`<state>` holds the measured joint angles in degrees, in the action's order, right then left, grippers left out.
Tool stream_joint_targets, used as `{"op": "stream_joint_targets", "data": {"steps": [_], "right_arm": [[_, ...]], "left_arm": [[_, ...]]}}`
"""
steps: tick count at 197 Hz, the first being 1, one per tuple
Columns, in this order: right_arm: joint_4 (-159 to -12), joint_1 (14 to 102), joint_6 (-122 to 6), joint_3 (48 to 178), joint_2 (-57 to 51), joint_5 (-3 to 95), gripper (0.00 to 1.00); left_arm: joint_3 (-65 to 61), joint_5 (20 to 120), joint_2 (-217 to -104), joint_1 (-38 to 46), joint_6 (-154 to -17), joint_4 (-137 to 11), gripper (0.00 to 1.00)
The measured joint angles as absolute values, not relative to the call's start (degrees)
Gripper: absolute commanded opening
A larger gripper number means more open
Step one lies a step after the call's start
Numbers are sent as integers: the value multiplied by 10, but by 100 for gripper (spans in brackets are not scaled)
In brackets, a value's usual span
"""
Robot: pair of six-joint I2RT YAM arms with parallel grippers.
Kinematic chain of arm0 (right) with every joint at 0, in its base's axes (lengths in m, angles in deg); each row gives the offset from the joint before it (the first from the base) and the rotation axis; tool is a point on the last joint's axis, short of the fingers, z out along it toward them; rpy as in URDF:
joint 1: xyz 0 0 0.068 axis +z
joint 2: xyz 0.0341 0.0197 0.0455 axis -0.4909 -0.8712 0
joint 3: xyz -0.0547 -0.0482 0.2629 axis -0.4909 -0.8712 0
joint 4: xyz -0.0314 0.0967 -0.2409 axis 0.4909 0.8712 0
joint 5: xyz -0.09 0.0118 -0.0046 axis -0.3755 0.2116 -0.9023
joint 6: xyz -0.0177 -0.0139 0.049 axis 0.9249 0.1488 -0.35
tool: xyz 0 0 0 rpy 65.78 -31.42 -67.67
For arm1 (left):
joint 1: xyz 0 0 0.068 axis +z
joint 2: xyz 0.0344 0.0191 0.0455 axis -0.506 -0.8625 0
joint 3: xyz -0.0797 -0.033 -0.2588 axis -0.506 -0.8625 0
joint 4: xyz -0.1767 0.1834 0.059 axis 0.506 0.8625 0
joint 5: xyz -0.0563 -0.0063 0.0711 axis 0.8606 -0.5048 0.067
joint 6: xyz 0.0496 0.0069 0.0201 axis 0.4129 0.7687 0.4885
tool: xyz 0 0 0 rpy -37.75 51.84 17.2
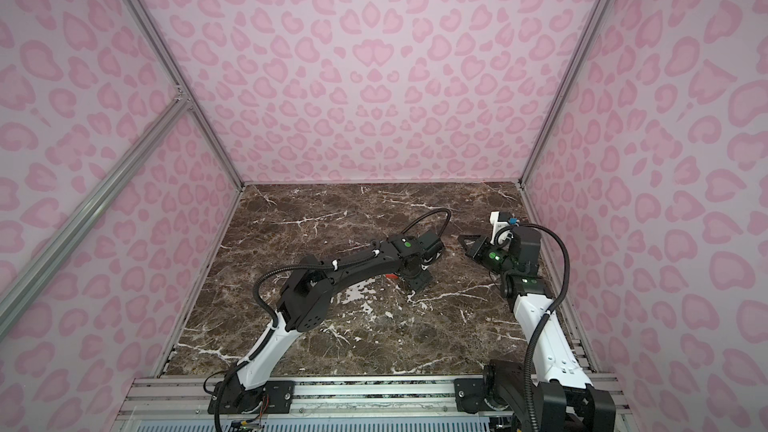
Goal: Lock with the key
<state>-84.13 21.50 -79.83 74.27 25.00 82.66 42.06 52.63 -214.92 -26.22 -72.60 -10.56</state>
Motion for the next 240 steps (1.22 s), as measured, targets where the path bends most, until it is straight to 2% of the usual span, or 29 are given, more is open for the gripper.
{"op": "stream_joint_targets", "data": {"steps": [240], "right_arm": [[-840, 215, -799, 742, 247, 833, 0]], "left_arm": [[441, 486, -2160, -262, -728, -77, 71]]}}
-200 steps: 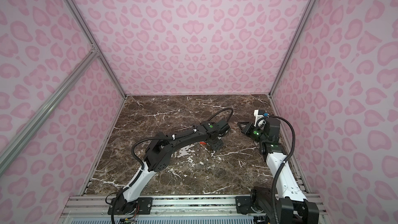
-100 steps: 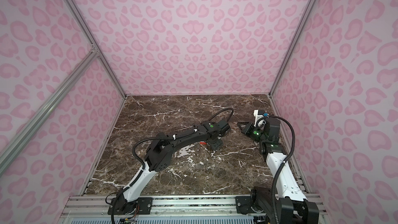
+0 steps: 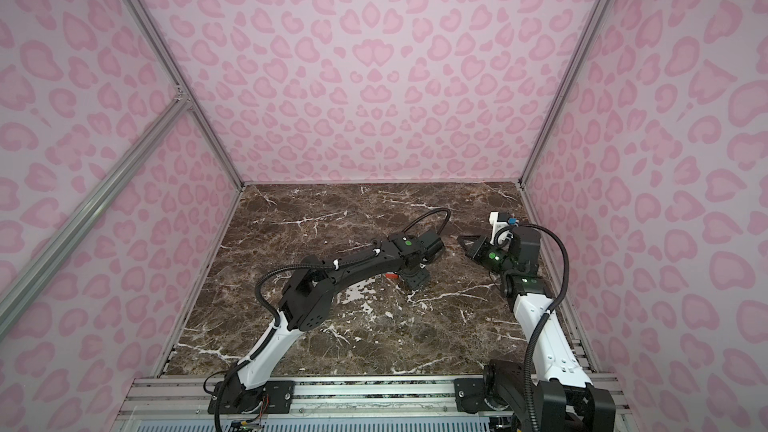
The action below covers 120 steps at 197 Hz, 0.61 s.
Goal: Lock with the key
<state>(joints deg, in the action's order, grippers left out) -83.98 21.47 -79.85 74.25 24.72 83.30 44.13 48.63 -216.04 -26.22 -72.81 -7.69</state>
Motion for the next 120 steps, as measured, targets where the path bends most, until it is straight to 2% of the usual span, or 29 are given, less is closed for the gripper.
{"op": "stream_joint_targets", "data": {"steps": [63, 120], "right_arm": [[-838, 215, -799, 737, 243, 832, 0], [-844, 215, -802, 706, 230, 812, 0]], "left_arm": [[421, 487, -2151, -262, -728, -94, 72], [354, 482, -2071, -262, -726, -134, 72]]}}
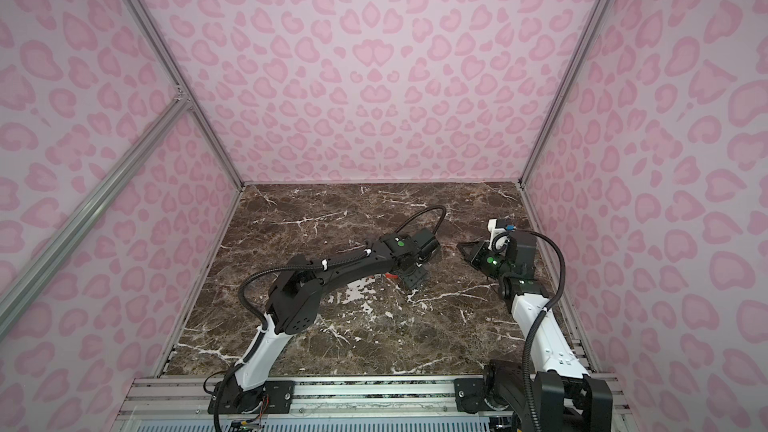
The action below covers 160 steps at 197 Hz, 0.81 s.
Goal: Lock with the key
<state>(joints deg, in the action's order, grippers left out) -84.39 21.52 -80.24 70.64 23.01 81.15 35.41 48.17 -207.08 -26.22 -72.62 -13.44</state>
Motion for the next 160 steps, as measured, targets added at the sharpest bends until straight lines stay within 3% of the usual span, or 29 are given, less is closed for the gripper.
{"op": "stream_joint_targets", "data": {"steps": [160], "right_arm": [[-1025, 390, -938, 569, 125, 597, 0]], "left_arm": [[155, 487, -1872, -214, -799, -205, 72]]}}
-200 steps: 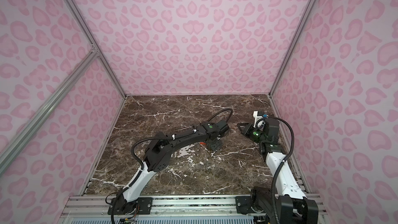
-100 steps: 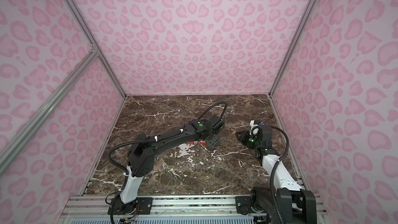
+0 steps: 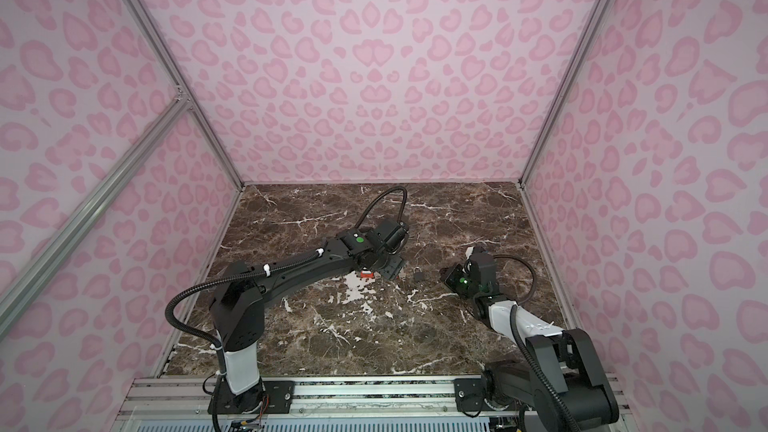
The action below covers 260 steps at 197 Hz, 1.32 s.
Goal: Lock with the key
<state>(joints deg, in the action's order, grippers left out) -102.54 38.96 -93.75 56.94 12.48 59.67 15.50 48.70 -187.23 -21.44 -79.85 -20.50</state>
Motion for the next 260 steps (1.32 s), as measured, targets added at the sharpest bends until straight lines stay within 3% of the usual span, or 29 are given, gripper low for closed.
{"op": "stream_joint_targets", "data": {"steps": [224, 260], "right_arm": [[-1185, 440, -1029, 560, -16, 537, 0], [-1189, 444, -1030, 563, -21, 537, 16]], "left_arm": [[86, 487, -1830, -203, -821, -227, 72], [81, 487, -1827, -203, -822, -227, 72]]}}
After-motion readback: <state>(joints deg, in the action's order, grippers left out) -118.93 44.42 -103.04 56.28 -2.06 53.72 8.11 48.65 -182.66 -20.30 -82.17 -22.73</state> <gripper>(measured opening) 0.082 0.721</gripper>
